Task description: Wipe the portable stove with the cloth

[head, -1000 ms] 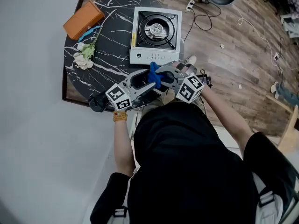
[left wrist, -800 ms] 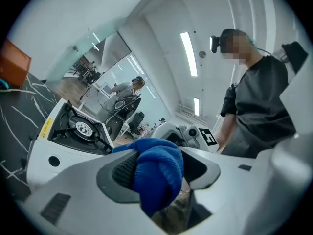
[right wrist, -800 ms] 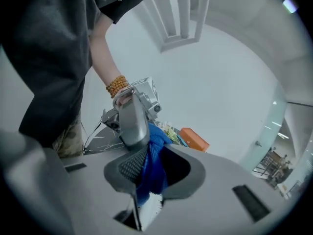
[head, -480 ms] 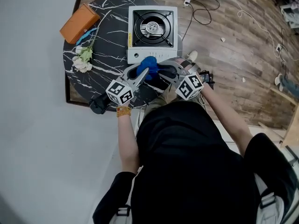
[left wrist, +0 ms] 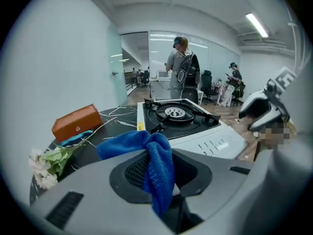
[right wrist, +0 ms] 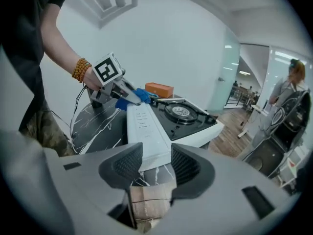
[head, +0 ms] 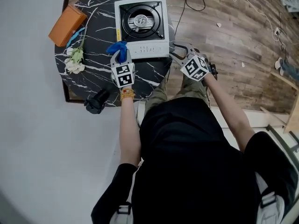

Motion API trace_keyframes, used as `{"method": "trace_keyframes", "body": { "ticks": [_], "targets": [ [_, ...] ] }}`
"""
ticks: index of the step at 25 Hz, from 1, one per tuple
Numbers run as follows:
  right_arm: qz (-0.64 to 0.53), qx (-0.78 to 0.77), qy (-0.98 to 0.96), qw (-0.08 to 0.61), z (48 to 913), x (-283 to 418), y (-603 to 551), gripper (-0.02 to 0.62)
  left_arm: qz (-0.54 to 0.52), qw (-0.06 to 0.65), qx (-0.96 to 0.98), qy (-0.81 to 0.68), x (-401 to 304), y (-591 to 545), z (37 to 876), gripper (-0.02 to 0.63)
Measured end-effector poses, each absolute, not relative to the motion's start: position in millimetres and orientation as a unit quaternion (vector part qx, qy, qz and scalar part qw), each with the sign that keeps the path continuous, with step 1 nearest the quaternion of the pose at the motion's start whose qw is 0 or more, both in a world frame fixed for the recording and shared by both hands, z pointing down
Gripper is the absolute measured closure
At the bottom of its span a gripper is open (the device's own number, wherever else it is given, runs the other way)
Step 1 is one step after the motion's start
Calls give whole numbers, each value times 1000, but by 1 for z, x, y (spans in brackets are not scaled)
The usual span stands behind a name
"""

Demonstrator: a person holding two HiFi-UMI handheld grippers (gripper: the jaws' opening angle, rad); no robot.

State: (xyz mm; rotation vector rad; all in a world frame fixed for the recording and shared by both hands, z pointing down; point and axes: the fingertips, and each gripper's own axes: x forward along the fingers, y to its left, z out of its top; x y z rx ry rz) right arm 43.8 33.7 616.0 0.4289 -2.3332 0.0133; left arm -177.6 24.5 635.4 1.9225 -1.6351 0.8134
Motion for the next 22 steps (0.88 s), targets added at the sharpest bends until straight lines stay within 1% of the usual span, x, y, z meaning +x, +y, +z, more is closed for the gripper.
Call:
{"method": "trace_keyframes", "body": {
  "ticks": [3,5,6,7,10,17,22],
  "targets": [
    [33,108,-914,390,641,35,47,382,267,283,691,-609,-179,23,632,518],
    [33,76,-916,393,652,33,56,376,259,303,688,-607,-173,26,634,518],
    [31,69,-917,391,655,33,56,357,263,306,690,-601,-168,26,635,518],
    [30,65,-919,388,656,32,54,353,269,307,694,-593,-163,25,636,520],
    [26,50,-918,393,660,34,53,353,272,312,687,-597,-150,26,641,520],
    [26,31,-915,401,662,34,56,353,286,318,660,-617,-148,27,640,520],
    [30,27,-915,401,663,32,57,353,272,320,633,-650,-149,27,639,520]
  ]
}}
